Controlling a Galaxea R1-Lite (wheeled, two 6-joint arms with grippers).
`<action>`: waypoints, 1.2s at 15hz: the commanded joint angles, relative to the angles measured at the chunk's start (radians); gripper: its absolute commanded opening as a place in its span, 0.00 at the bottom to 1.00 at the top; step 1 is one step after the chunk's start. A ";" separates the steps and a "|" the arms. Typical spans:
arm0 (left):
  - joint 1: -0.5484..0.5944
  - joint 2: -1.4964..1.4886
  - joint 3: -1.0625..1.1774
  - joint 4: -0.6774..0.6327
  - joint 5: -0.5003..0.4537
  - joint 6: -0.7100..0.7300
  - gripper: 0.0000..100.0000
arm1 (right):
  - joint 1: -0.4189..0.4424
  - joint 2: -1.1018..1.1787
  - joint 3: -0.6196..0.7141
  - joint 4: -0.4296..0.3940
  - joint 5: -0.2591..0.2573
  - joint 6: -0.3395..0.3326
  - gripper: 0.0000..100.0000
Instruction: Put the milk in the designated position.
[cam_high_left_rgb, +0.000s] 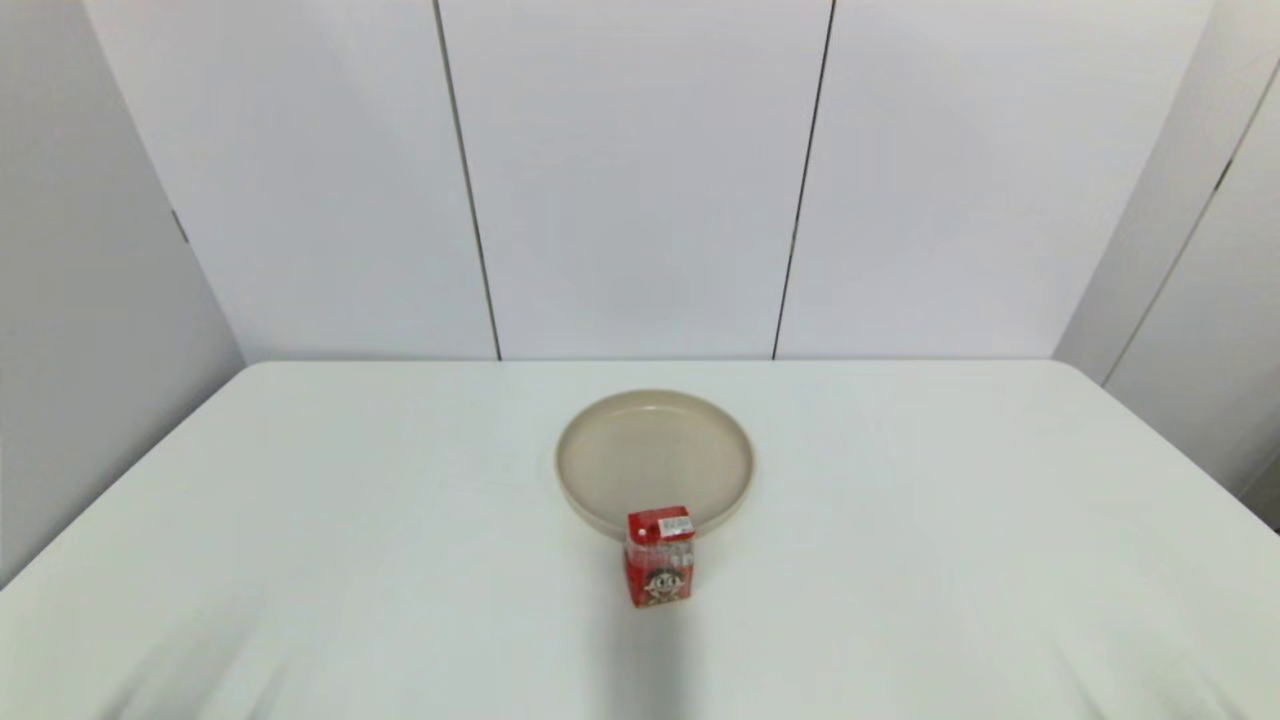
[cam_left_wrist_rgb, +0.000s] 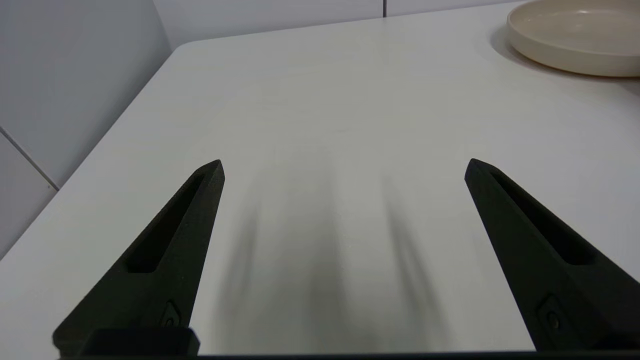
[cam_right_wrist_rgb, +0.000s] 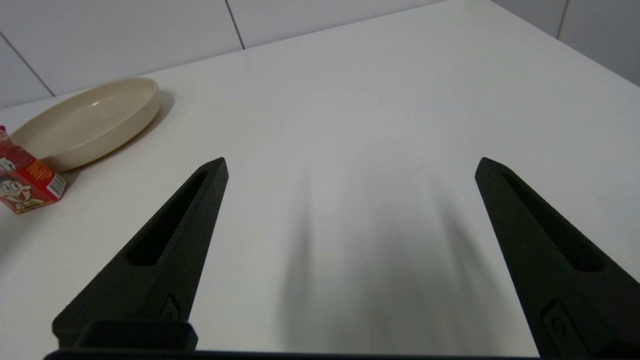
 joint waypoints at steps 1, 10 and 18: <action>0.000 -0.012 0.002 0.003 -0.002 -0.009 1.00 | 0.000 0.001 0.000 0.000 -0.001 0.001 1.00; 0.000 -0.014 0.004 0.000 0.004 -0.050 1.00 | 0.000 0.001 0.000 0.000 -0.001 0.001 1.00; 0.000 -0.014 0.004 0.000 0.005 -0.050 1.00 | 0.000 0.001 0.000 0.000 -0.001 0.001 1.00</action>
